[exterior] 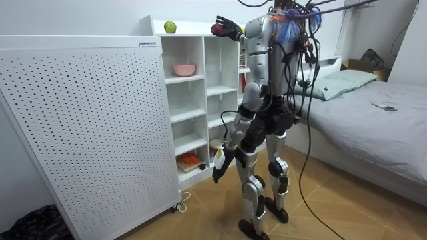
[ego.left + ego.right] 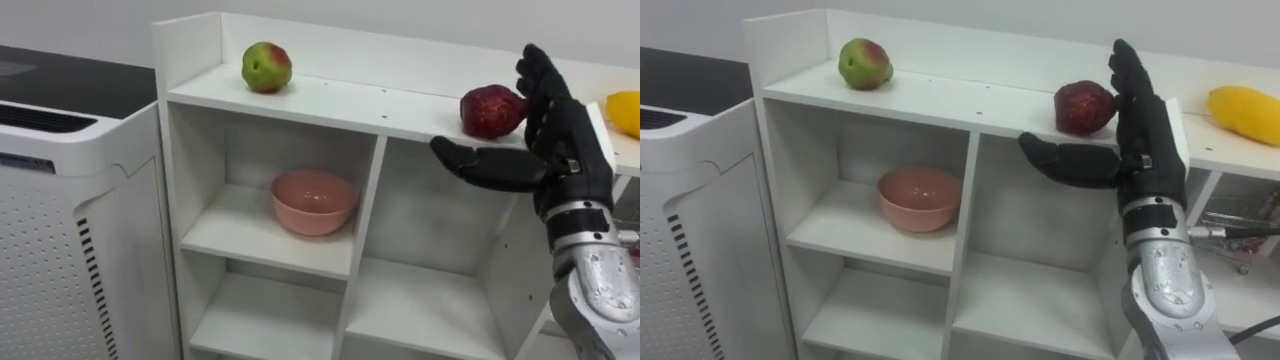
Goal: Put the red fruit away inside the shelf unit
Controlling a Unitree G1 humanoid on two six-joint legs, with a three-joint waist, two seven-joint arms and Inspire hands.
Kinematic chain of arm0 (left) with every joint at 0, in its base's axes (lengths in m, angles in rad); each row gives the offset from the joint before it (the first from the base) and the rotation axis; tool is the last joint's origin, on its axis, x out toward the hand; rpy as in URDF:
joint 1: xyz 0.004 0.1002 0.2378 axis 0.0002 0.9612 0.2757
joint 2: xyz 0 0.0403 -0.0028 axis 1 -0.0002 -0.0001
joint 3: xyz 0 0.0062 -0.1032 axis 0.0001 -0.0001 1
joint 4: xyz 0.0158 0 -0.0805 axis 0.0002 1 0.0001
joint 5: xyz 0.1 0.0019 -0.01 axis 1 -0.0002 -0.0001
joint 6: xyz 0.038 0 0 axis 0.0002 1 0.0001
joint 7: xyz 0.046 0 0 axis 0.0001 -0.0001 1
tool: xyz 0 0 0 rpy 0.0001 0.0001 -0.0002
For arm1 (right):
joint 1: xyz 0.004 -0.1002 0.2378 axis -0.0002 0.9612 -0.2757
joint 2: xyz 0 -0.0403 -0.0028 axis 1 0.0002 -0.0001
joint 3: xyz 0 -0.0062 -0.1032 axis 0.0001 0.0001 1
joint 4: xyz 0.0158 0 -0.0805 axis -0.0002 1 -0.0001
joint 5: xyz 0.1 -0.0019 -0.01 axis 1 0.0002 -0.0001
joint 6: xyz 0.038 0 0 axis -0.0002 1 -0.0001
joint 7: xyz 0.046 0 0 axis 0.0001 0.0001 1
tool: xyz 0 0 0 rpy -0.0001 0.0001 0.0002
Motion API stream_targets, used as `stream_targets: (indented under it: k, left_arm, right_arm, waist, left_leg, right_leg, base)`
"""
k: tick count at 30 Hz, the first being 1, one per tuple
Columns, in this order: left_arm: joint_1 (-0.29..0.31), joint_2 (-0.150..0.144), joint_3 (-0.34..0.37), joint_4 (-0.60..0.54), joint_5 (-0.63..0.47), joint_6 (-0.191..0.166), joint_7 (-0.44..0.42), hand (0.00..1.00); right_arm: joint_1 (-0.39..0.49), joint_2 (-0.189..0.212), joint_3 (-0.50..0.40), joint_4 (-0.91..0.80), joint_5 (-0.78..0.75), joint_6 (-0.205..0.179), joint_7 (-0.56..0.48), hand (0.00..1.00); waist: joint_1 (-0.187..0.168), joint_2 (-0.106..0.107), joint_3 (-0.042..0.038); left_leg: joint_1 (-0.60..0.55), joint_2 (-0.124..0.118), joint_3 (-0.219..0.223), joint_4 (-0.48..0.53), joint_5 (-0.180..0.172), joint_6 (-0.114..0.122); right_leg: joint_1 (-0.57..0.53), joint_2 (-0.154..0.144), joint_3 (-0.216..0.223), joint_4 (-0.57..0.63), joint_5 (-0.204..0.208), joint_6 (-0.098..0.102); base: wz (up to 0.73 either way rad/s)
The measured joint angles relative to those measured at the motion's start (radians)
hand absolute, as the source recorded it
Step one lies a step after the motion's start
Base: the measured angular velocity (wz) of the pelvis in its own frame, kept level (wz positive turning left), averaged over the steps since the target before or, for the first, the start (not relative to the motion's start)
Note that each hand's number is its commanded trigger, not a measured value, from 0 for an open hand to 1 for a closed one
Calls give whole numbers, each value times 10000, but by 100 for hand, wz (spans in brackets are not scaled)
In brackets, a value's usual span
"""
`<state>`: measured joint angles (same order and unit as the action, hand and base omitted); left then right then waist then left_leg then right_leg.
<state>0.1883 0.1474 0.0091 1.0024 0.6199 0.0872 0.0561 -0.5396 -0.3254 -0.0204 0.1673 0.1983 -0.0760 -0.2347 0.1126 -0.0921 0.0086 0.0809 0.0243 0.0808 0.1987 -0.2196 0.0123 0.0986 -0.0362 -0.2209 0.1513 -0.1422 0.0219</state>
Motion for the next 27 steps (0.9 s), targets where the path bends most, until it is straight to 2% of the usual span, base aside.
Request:
stream_targets:
  k: [8,14,19,25,27]
  left_arm:
    - [0,0,-46,-1,-2,4,-1,0]
    - [-30,15,-207,-1,-2,0,20,0]
    - [-31,15,-233,-1,-2,1,22,0]
    - [-39,46,-337,-2,-12,-2,15,0]
    - [-46,50,-329,-14,7,-5,13,0]
  right_arm:
    - [-186,-6,-17,134,53,-130,64,100]
    - [-191,-6,-16,136,100,-321,65,100]
    - [-191,10,-14,135,1,-332,59,100]
    - [-187,8,-4,-94,-39,-310,62,100]
    - [-138,9,57,-482,-171,-207,94,100]
  waist:
    - [-45,50,34]
    - [-71,53,36]
    - [-66,63,40]
    - [-104,53,22]
    - [-109,45,-14]
  left_leg:
    - [-1,-1,-2,-14,-1,0]
    - [10,-1,-2,-19,-1,0]
    - [2,1,7,-16,-1,0]
    - [-40,5,19,-18,-1,0]
    - [-91,7,102,-12,0,0]
  right_leg:
    - [24,3,-25,1,0,0]
    - [23,2,-23,1,0,0]
    - [17,5,-14,1,0,0]
    - [-52,7,-11,14,0,0]
    - [-158,6,-15,32,0,0]
  base:
    - [0]
    - [0]
    - [0]
    - [0]
    - [-6]
